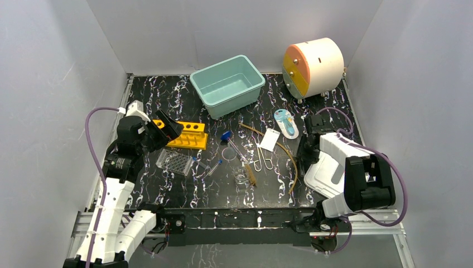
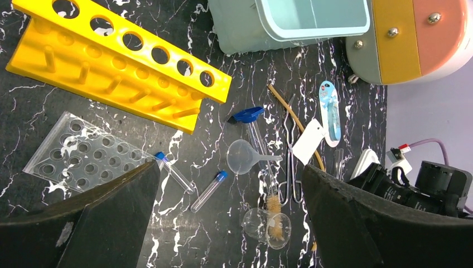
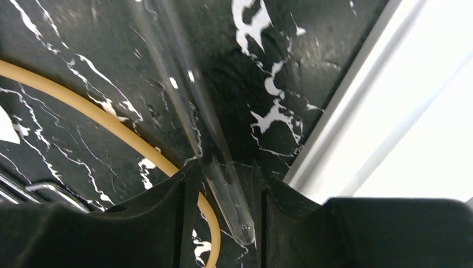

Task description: Organize the chemistry lab equipment

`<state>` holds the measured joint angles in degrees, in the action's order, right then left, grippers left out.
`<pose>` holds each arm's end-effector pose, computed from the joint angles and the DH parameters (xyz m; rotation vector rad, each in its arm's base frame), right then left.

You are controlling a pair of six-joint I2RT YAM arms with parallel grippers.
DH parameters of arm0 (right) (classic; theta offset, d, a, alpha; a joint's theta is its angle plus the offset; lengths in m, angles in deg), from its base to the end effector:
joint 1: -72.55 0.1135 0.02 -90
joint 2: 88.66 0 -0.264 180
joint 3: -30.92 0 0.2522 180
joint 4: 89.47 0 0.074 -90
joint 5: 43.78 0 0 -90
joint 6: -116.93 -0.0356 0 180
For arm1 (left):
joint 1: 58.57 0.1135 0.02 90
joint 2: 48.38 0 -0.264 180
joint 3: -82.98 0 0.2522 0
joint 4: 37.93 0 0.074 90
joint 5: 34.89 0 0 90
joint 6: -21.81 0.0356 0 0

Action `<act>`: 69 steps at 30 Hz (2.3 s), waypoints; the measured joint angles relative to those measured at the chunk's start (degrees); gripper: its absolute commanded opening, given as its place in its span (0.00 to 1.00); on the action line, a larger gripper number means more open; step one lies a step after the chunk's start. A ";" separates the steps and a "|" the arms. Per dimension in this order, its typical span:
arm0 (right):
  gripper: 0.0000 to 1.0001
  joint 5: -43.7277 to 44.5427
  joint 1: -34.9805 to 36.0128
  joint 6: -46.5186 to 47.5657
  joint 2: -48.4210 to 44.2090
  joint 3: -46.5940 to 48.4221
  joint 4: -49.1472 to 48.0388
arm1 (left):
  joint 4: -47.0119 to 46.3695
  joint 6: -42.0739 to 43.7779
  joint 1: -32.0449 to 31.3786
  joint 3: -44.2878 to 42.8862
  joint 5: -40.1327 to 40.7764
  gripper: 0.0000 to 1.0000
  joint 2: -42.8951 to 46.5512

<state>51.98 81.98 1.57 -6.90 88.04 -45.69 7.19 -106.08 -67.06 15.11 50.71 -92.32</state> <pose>0.2488 0.0377 0.1679 0.4076 2.7223 0.0247 0.1603 -0.0267 0.3594 -0.4539 1.9364 -0.6064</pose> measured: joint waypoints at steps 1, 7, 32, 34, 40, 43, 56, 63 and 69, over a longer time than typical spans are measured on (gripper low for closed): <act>0.42 0.52 0.46 0.07 0.70 0.11 -0.26 | -0.11 0.00 0.00 0.00 -0.13 0.98 -0.28; 0.35 3.54 2.49 0.11 3.67 2.64 -0.70 | -1.38 -0.04 0.00 0.00 -0.46 0.98 -0.61; 0.18 -5.44 2.73 3.76 -8.70 4.44 -2.91 | -9.11 -0.46 -0.07 0.26 -18.08 0.98 -7.76; 0.16 -8.76 2.82 3.80 -10.19 4.44 -3.63 | -11.37 -1.73 -0.42 0.74 -20.11 0.98 -9.16; 0.16 -20.61 4.28 1.22 -13.20 2.95 -9.11 | -20.76 -4.44 -6.34 2.25 -24.26 0.98 -17.94; 0.16 -25.33 5.42 -1.14 -14.03 1.81 -11.82 | -24.55 -5.81 -11.58 1.77 -24.63 0.98 -24.35; 0.18 -37.35 12.92 -7.91 -15.37 0.61 -24.48 | -42.14 -14.29 -22.58 -6.32 -24.81 0.93 -43.17; 0.17 -40.81 15.15 -7.78 -13.05 1.42 -25.92 | -45.81 -17.31 -23.87 -9.51 -26.23 0.68 -47.60; 0.17 -43.10 15.74 -7.08 -10.56 3.34 -26.05 | -46.31 -19.41 -24.09 -9.51 -28.04 0.57 -47.60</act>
<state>8.87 97.72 -5.51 -17.46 91.38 -71.74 -39.13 -125.49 -91.14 5.60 22.66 -139.93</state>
